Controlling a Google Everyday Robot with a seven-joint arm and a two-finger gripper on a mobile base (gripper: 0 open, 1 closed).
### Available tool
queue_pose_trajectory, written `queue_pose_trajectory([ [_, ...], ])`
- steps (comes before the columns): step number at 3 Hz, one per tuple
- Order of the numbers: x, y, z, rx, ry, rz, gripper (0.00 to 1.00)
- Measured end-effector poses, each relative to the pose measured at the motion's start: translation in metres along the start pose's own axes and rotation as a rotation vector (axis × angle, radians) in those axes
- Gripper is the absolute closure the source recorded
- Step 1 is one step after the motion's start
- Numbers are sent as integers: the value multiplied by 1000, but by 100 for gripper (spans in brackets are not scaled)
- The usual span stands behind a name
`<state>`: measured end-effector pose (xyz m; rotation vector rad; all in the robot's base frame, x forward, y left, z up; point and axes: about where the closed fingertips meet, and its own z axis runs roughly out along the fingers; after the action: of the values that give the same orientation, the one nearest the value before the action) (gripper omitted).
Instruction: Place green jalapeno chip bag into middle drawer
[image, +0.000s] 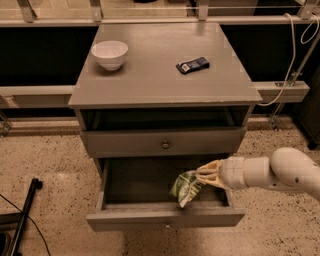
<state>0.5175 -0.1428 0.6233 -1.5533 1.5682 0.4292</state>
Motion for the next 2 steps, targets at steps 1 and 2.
queue_pose_trajectory([
  [1, 11, 3, 35, 55, -18, 39, 100],
  [2, 28, 7, 63, 95, 3, 98, 82],
])
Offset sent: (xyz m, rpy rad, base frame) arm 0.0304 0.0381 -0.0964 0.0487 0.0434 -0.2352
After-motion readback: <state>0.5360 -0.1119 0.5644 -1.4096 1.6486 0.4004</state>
